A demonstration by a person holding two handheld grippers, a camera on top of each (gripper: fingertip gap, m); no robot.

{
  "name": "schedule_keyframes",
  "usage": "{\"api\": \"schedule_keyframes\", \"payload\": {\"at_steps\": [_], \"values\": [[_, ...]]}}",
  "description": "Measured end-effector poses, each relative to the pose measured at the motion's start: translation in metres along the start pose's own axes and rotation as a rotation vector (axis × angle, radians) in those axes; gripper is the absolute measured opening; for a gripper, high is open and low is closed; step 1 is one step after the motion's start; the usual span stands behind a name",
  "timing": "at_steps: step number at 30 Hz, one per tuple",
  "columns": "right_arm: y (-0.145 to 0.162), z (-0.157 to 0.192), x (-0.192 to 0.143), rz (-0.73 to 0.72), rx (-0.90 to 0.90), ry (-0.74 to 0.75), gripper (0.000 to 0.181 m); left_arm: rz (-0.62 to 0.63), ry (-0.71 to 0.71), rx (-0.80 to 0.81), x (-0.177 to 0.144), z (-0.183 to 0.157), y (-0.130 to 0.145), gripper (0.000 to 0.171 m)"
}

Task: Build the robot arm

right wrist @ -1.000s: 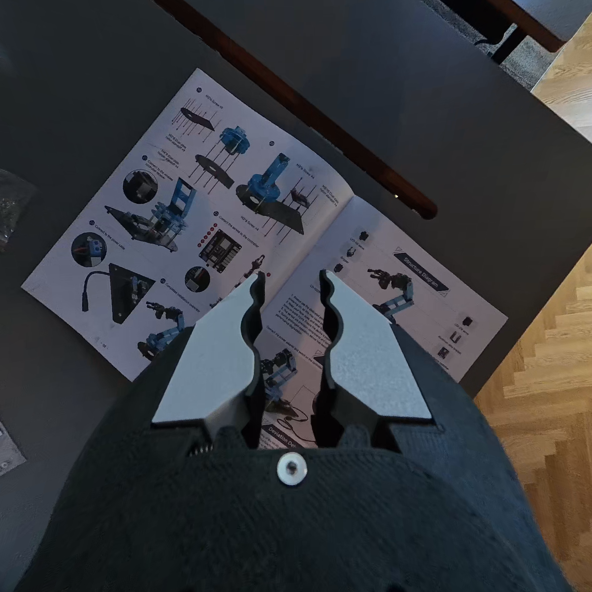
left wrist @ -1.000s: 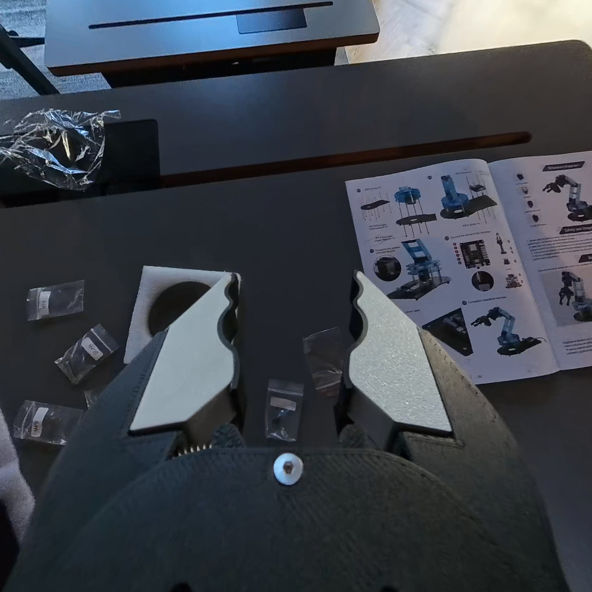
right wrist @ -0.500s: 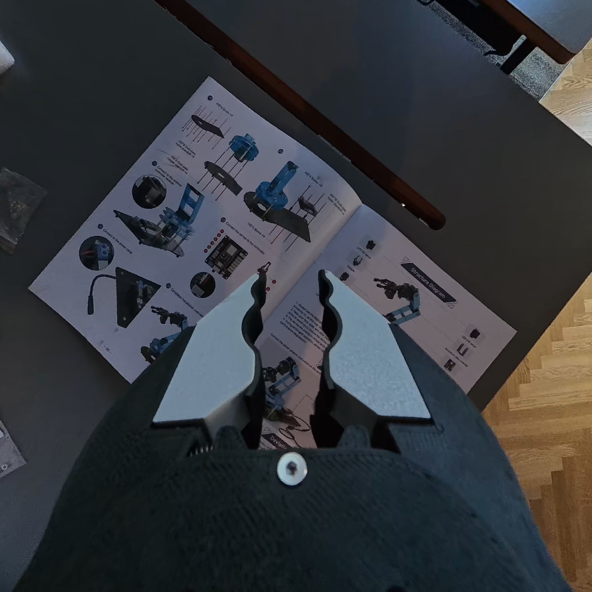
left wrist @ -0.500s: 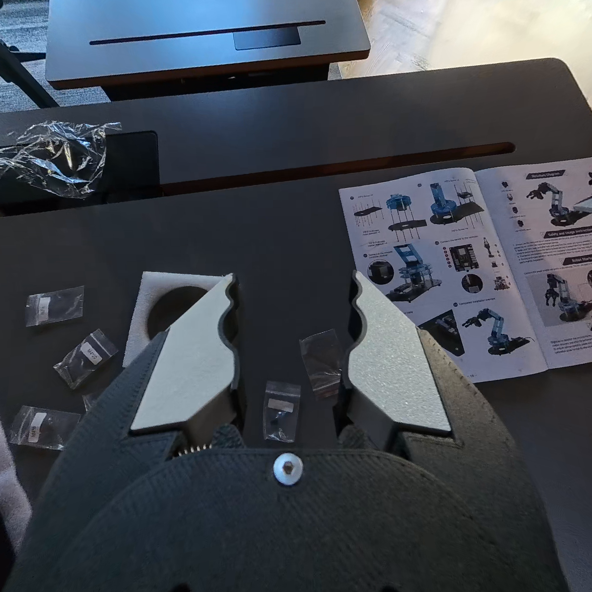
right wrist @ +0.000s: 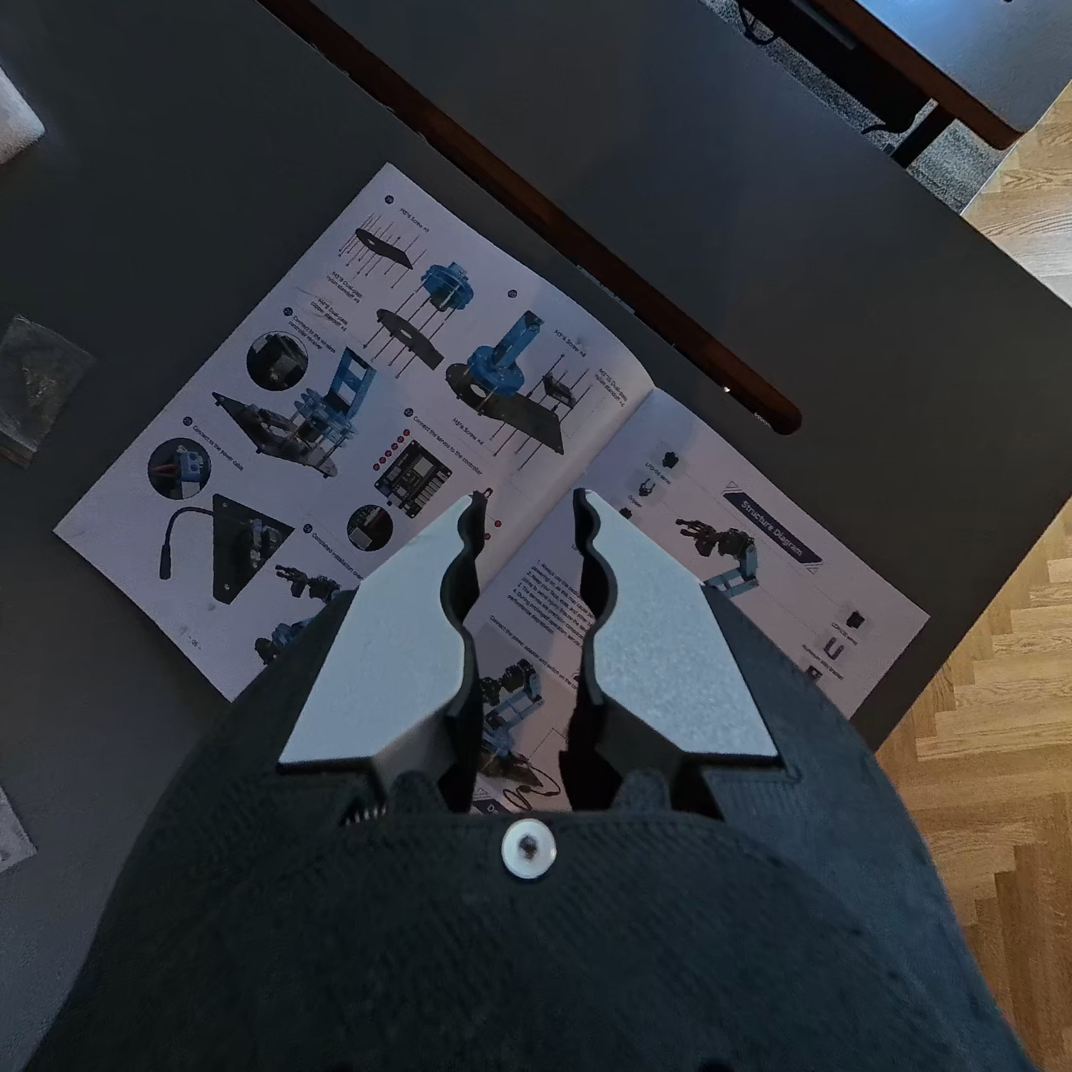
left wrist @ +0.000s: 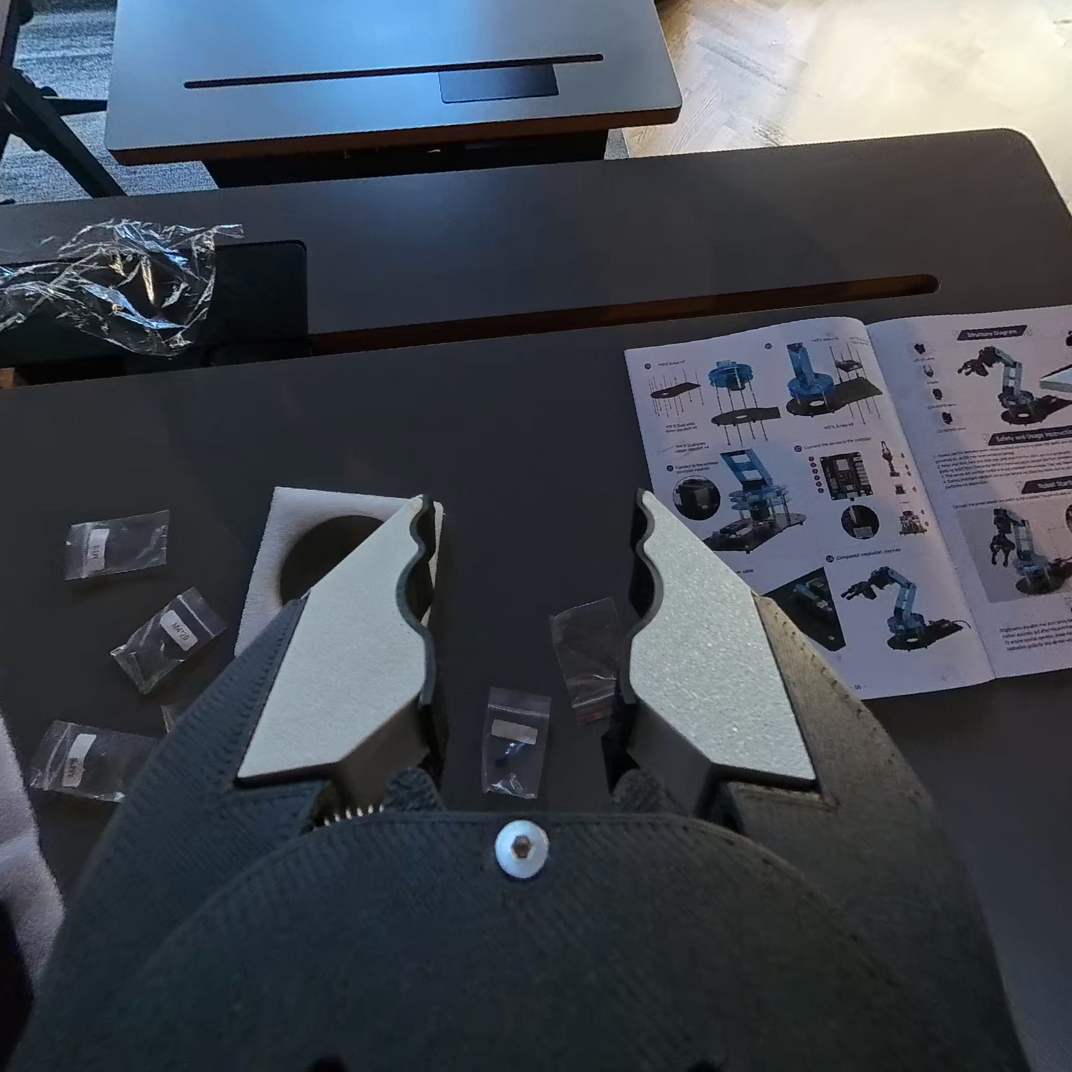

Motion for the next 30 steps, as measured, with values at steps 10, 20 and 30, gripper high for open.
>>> {"api": "schedule_keyframes", "payload": {"at_steps": [10, 20, 30], "values": [[-0.0002, 0.0002, 0.0009, 0.001, -0.001, 0.001, 0.03, -0.001, 0.001, 0.0, -0.0005, -0.0008, -0.0001, 0.067], [-0.0036, 0.0026, -0.0013, -0.021, -0.02, 0.001, 0.03, 0.003, 0.006, 0.006, 0.0009, -0.0029, 0.0, 0.066], [-0.0036, -0.0001, 0.0006, -0.017, -0.023, 0.027, 0.031, 0.0, 0.007, 0.002, 0.0002, -0.0016, -0.0001, 0.066]]}}
Point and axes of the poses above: each gripper's, where its closed fingertips meet, x out along the fingers, y out of its underside, z = x × y across the jaws, the point moved 5 cm from there along -x, back along the fingers, and after that the axes turned 7 degrees about -y, right-handed, at the moved point
